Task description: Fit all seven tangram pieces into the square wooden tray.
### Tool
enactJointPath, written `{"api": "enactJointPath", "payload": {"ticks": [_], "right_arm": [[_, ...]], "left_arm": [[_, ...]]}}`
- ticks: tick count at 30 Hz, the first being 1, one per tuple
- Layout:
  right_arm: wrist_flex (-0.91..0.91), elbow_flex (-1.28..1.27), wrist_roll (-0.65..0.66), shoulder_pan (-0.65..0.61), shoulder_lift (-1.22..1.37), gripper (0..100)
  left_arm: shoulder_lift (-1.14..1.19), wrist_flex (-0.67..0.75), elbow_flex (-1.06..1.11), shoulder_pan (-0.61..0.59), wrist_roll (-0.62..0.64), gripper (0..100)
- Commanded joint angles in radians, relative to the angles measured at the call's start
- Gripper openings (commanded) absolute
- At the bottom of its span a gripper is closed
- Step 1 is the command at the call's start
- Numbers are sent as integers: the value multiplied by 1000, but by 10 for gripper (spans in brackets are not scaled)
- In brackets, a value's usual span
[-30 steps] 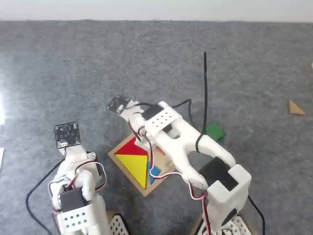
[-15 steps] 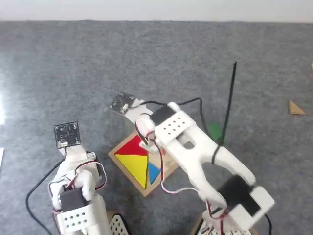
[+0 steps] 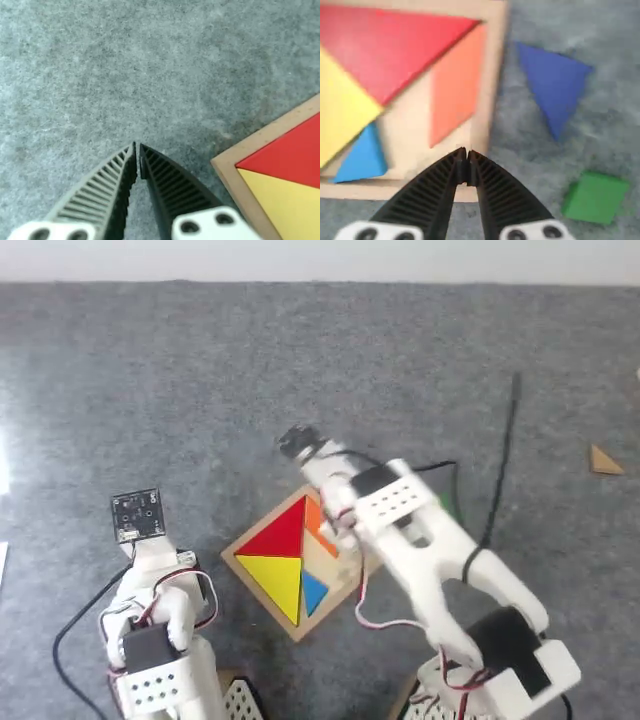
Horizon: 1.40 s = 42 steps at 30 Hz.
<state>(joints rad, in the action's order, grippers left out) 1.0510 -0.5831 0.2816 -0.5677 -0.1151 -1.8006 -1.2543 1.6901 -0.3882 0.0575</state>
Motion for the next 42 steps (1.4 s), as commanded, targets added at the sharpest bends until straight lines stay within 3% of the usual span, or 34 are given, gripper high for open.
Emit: {"api": "enactJointPath", "payload": {"ticks": [1, 13, 34, 42], "right_arm": [[-27, -18, -14, 44, -56, 8], [-128, -127, -8, 51, -53, 9], [-125, -189, -6, 54, -54, 9], [-70, -236, -6, -159, -56, 8]], "left_arm": [[-18, -8, -7, 0, -5, 13], [-18, -8, -7, 0, -5, 13], [-18, -8, -7, 0, -5, 13], [-18, -8, -7, 0, -5, 13]]}}
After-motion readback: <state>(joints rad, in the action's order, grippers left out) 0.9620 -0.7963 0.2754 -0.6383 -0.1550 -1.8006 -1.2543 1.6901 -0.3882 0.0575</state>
